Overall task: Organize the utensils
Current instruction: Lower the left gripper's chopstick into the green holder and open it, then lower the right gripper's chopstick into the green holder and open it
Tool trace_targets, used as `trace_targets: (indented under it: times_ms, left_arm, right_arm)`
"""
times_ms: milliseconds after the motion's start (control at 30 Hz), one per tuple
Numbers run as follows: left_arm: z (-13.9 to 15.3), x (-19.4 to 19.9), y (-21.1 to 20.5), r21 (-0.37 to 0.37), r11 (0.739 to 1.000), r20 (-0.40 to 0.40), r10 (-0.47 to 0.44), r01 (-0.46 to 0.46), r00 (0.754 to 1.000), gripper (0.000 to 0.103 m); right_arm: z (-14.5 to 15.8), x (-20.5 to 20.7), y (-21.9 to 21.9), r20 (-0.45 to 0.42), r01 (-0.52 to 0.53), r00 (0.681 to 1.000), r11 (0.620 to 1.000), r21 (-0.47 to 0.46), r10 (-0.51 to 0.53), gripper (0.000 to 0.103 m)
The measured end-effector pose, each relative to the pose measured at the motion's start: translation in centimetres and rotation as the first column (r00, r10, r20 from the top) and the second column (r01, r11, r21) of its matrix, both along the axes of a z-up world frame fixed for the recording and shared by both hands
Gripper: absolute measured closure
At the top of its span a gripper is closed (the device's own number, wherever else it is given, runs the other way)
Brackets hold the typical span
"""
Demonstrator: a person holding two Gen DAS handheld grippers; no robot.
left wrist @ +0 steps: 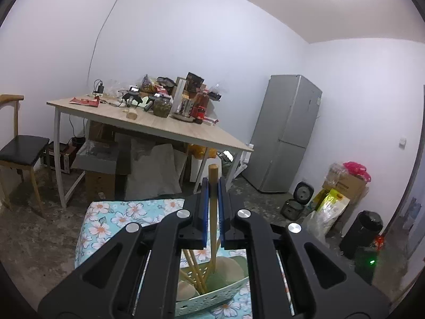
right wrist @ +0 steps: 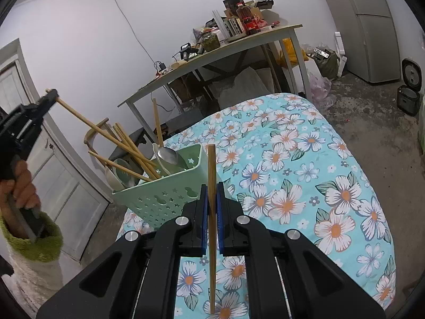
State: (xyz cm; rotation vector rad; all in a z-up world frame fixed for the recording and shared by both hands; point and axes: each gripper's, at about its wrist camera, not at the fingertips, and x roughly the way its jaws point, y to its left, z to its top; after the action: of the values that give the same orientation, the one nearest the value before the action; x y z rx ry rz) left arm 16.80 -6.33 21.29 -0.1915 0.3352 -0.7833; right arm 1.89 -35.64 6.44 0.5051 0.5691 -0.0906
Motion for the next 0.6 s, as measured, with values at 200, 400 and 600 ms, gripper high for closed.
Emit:
trace_targets:
  times_ms: [200,400,600]
  left_arm:
    - [-3.2,2.2,-1.6,0.055,0.998,-0.078,-0.025,0.03,0.997,0.098]
    - [-5.3,3.3,-2.5,0.079,0.993,-0.139,-0.072,0.084,0.988,0.092]
    - [-5.4,2.7,-1.8,0.056,0.994,-0.122,-0.085,0.093,0.989,0.07]
  right_arm:
    - [-0.1,0.4,0.3,-0.009,-0.005,1.0,1.0,-0.005,0.005,0.097]
    - [-0.1,0.5,0.5,-0.011,-0.007,1.0,1.0,-0.01,0.007,0.097]
    - [1.3,0.2,0.9,0.017,-0.004,1.0,0.999,-0.043,0.005,0.097]
